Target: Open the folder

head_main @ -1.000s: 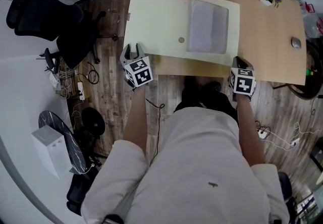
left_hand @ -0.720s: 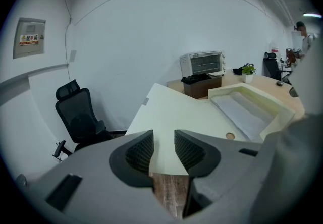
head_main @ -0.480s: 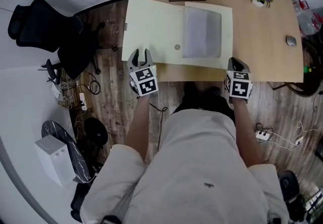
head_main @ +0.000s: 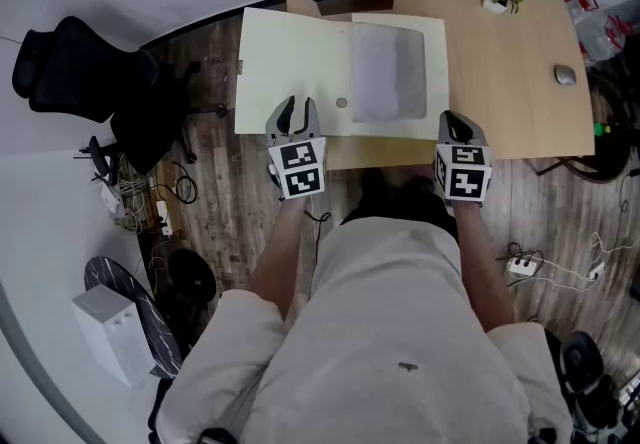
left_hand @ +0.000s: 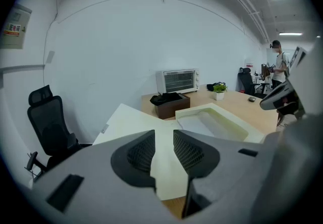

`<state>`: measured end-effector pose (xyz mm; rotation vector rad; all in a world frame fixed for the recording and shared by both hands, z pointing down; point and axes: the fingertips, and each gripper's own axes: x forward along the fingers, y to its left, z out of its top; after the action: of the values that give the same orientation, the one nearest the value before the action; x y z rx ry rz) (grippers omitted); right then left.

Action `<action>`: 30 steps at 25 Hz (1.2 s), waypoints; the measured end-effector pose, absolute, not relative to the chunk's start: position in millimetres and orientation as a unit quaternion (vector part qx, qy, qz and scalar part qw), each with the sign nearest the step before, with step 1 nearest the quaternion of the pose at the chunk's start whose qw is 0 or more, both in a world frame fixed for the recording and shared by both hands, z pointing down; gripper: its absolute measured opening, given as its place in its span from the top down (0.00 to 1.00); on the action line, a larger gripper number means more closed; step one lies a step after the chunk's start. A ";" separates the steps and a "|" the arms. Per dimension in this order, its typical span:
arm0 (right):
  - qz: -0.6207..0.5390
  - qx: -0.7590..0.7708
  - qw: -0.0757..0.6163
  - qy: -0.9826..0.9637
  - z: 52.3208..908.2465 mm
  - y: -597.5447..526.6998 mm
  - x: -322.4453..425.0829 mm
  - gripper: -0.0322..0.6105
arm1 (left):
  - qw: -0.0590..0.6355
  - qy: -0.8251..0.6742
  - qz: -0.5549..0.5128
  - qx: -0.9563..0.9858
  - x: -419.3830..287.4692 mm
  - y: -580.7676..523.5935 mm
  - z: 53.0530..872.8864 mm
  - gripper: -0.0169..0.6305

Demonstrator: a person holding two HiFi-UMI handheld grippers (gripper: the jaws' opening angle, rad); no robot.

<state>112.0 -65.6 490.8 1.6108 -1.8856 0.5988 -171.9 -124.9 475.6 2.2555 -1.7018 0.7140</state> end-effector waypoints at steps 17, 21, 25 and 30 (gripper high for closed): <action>0.189 0.605 0.233 -0.738 443.6 -75.9 96.7 0.95 | 0.111 -0.515 0.178 0.831 -102.1 -129.5 422.0 0.87; 0.189 0.605 0.234 -0.737 443.3 -73.1 97.7 0.95 | 0.112 -0.501 0.172 0.841 -88.1 -125.4 417.3 0.88; 0.185 0.606 0.231 -0.739 439.3 -72.5 96.1 0.95 | 0.115 -0.486 0.169 0.850 -78.5 -121.2 415.4 0.91; 0.181 0.604 0.229 -0.742 435.8 -72.6 94.8 0.95 | 0.117 -0.473 0.164 0.858 -69.5 -116.9 412.2 0.93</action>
<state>94.8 -72.6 435.8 1.6618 -2.0424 0.4995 -69.5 -116.9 412.2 2.5100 -1.3842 0.4798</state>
